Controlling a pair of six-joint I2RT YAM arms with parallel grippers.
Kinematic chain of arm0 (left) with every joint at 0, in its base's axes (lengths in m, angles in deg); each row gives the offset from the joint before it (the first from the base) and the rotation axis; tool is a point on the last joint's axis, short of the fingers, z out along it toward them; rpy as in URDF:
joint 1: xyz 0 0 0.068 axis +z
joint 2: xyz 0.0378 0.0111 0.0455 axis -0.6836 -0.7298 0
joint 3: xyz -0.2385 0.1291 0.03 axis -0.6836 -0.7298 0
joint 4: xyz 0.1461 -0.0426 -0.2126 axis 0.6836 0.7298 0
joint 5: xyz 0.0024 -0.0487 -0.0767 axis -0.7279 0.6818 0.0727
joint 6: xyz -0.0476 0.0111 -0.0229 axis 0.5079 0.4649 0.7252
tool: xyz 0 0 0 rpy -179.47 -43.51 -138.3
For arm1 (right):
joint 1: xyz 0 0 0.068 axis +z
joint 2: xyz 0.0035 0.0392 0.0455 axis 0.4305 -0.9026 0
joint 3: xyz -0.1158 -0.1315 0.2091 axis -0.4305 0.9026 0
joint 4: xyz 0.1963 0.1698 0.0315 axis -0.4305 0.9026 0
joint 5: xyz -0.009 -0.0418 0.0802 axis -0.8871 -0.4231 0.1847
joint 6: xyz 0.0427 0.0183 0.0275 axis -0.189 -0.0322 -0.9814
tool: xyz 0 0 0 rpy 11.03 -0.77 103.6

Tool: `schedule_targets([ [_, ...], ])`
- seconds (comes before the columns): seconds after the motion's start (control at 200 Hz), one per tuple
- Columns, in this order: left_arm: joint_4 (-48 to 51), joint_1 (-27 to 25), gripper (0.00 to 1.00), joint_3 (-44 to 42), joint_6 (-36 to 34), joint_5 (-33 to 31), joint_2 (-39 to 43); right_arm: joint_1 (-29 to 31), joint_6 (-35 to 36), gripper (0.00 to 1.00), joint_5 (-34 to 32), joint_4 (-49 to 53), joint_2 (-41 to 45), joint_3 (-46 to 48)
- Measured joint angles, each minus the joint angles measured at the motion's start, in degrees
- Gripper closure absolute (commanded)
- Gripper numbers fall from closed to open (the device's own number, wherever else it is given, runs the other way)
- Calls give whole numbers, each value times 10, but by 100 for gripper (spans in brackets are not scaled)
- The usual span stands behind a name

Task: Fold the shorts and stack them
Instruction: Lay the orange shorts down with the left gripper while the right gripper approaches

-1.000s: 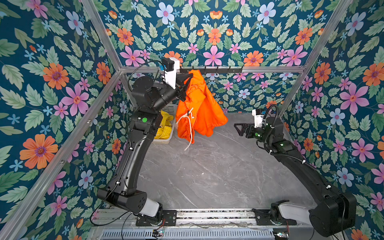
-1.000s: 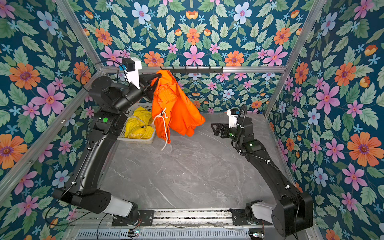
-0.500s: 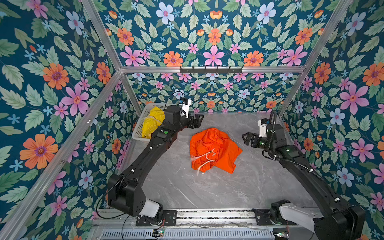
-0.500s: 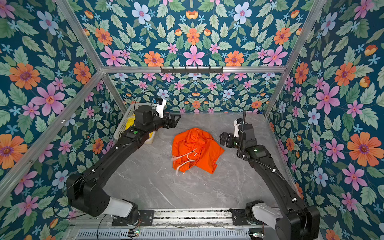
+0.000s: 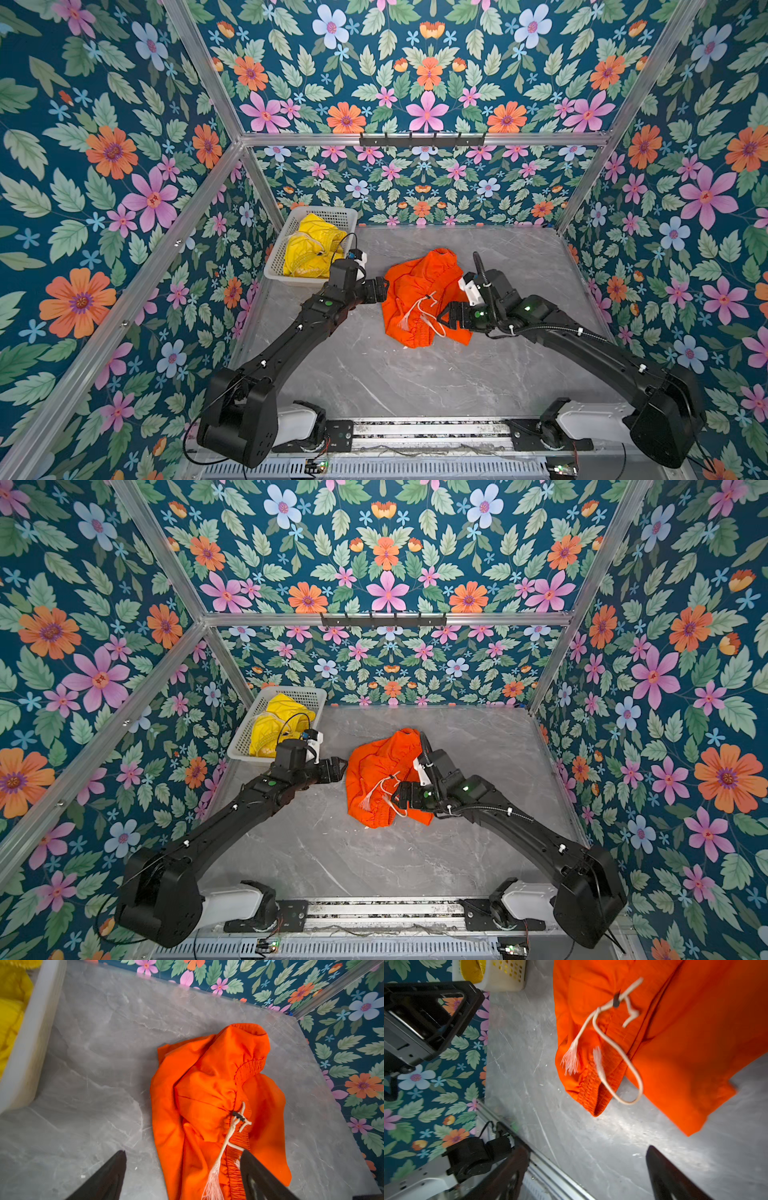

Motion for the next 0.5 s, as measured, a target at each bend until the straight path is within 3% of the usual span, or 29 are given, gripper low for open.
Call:
schedule_targets([
  [0.185,-36,0,13,-48,32,0,9,38,-124,26,27,-103,-44,74],
  [0.5,-94,0,13,-93,51,5,11,69,-205,33,28,-305,-147,145],
])
